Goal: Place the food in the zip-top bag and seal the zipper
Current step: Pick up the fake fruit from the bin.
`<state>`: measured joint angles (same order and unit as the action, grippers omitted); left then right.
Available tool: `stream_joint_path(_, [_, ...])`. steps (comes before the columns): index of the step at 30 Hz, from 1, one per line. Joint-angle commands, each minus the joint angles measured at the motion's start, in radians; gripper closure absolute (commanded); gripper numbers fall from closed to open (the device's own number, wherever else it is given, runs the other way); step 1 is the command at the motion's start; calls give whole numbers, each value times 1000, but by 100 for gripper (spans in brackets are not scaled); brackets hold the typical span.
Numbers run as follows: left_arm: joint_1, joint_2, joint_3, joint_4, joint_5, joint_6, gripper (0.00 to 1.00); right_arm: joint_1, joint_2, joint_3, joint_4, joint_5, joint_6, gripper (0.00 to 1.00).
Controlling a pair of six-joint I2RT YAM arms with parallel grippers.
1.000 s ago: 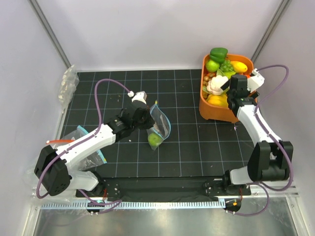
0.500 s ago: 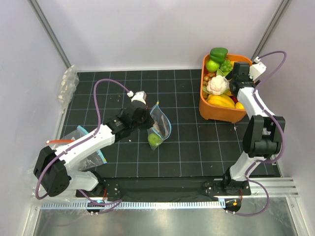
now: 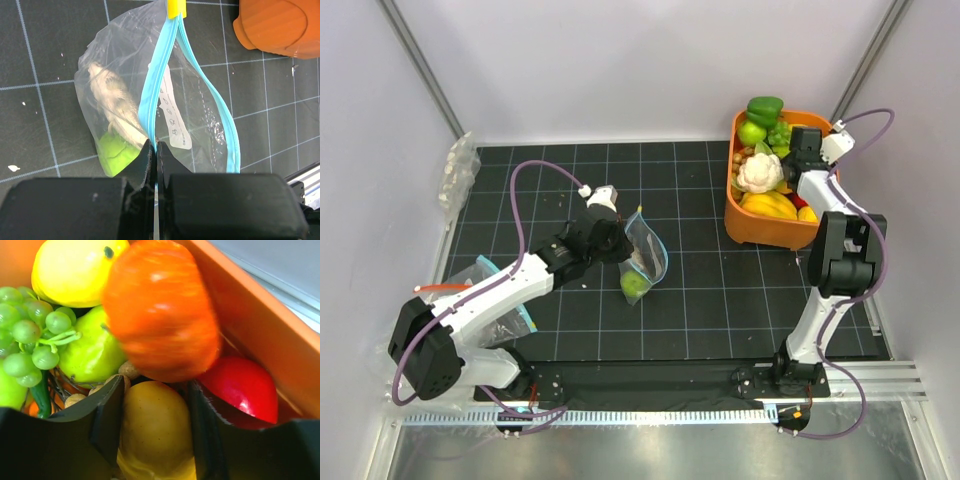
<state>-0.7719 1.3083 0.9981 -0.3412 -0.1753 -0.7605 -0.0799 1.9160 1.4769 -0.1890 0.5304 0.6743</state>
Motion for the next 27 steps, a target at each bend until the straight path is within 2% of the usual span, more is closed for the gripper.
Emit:
stream_joint_path(1, [5, -12, 19, 21, -12, -7, 100, -4, -52, -36, 39, -58, 5, 60])
stream_joint_path(2, [5, -9, 19, 19, -10, -7, 100, -3, -76, -77, 71, -59, 11, 66])
stream_joint_path(3, [5, -7, 19, 19, -12, -7, 100, -3, -103, -98, 83, -60, 16, 66])
stream_joint_path(9, [5, -12, 22, 19, -7, -7, 100, -4, -310, -185, 92, -40, 28, 68])
stream_joint_path(16, [5, -15, 19, 19, -12, -5, 100, -3, -482, -245, 63, -115, 47, 68])
stream_joint_path(23, [6, -15, 24, 18, -10, 0, 100, 14, -592, -331, 103, -320, 10, 74])
stream_joint_path(25, [5, -15, 22, 15, -12, 0, 100, 54, -618, -352, 106, -403, -4, 80])
stream_joint_path(27, [5, -18, 23, 14, -13, 1, 100, 112, -632, -359, 106, -429, -44, 81])
